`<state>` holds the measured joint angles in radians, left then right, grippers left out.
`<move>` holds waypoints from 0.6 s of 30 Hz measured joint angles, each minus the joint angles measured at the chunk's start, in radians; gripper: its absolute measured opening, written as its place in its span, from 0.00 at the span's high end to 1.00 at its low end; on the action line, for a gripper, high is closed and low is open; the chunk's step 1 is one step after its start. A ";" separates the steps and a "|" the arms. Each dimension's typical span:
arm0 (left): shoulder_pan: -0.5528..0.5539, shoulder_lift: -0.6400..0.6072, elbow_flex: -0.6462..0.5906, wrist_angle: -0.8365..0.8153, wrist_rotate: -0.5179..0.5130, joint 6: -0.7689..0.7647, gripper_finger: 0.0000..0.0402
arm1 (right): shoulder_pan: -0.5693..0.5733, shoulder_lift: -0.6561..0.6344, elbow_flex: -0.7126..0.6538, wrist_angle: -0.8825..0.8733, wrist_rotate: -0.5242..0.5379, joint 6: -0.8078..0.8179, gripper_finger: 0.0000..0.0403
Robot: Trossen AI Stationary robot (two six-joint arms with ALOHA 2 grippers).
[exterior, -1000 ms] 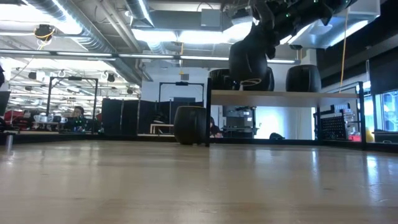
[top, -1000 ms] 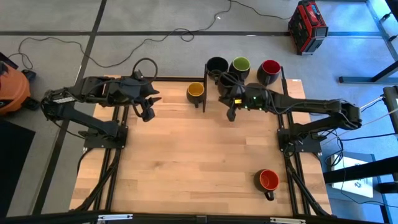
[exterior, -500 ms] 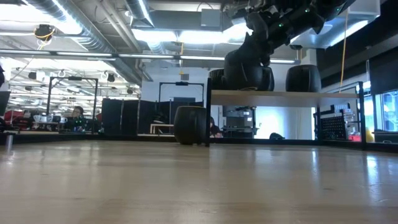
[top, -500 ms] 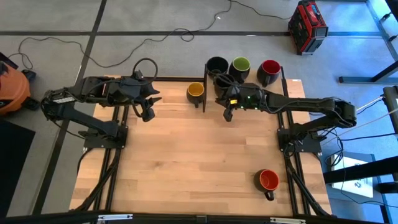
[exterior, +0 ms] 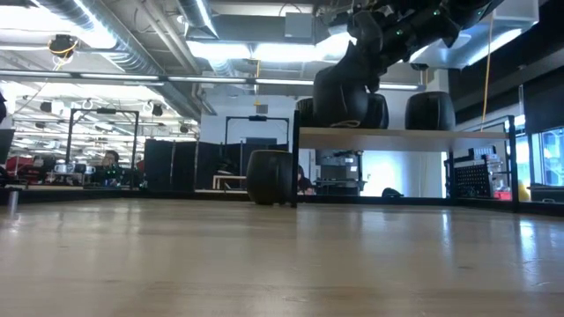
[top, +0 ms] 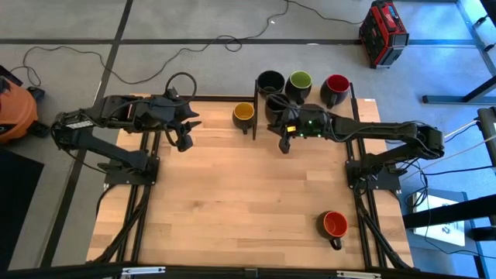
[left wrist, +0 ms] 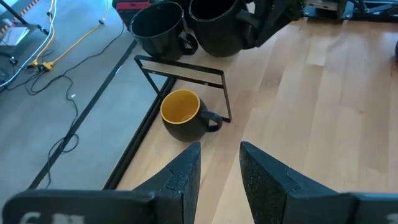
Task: Place coffee mugs
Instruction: Put the black mug on the shelf aligned with other black mug
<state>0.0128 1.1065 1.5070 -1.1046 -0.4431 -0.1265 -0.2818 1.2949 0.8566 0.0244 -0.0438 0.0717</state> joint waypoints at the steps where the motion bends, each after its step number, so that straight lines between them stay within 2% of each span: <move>1: 0.000 0.000 0.000 0.000 0.002 -0.002 0.74 | 0.000 0.000 0.000 -0.002 0.001 0.003 0.97; 7: 0.000 0.000 0.000 0.000 0.038 -0.003 0.74 | 0.000 -0.011 0.000 -0.001 0.047 0.030 0.97; 18: 0.000 0.000 0.000 0.000 0.041 -0.003 0.74 | 0.000 0.014 0.000 0.008 0.081 0.028 0.97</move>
<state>0.0124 1.1066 1.5070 -1.1042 -0.4016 -0.1291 -0.2821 1.3091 0.8566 0.0326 0.0373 0.0995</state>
